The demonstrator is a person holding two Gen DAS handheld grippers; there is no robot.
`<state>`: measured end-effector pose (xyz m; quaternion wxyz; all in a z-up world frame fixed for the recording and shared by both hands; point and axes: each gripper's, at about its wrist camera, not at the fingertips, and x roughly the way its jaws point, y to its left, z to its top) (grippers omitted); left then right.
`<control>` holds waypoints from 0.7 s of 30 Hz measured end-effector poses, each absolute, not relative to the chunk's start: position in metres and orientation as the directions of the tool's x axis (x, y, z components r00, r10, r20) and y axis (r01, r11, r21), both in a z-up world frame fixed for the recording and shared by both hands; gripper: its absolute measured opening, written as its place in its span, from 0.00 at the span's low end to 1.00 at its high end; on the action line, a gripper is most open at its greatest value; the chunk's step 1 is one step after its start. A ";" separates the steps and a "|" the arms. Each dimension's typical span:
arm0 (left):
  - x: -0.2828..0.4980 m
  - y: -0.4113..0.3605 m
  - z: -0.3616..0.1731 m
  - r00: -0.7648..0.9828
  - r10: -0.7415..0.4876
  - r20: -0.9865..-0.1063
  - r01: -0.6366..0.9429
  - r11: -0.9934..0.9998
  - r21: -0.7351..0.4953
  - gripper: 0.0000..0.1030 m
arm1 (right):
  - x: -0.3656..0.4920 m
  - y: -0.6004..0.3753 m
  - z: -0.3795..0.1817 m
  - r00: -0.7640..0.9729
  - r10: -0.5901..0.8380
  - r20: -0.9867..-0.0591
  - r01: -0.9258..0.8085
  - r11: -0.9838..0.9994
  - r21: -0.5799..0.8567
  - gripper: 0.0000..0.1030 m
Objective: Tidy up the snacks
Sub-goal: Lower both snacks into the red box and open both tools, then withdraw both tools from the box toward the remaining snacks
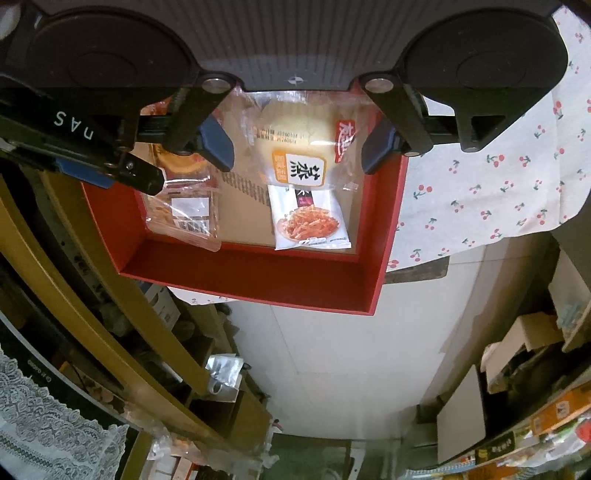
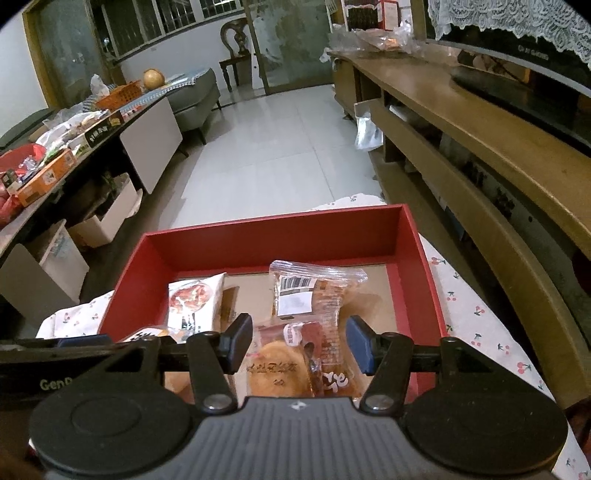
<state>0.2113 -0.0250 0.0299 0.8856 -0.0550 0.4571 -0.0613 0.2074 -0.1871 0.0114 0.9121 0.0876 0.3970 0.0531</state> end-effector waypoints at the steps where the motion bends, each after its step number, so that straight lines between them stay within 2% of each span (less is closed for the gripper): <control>1: 0.210 -0.025 0.031 0.575 -0.161 -0.802 0.059 0.986 -0.155 0.79 | 0.206 -0.187 0.013 0.681 0.167 -0.713 -0.028 0.979 0.202 0.80; 13: 0.169 -0.020 0.041 0.571 -0.196 -0.797 0.096 0.980 -0.171 0.81 | 0.166 -0.190 0.029 0.690 0.180 -0.701 -0.039 0.976 0.213 0.80; 21: 0.139 -0.013 0.025 0.519 -0.202 -0.831 0.103 0.979 -0.174 0.82 | 0.133 -0.186 0.022 0.647 0.182 -0.741 -0.046 0.979 0.201 0.80</control>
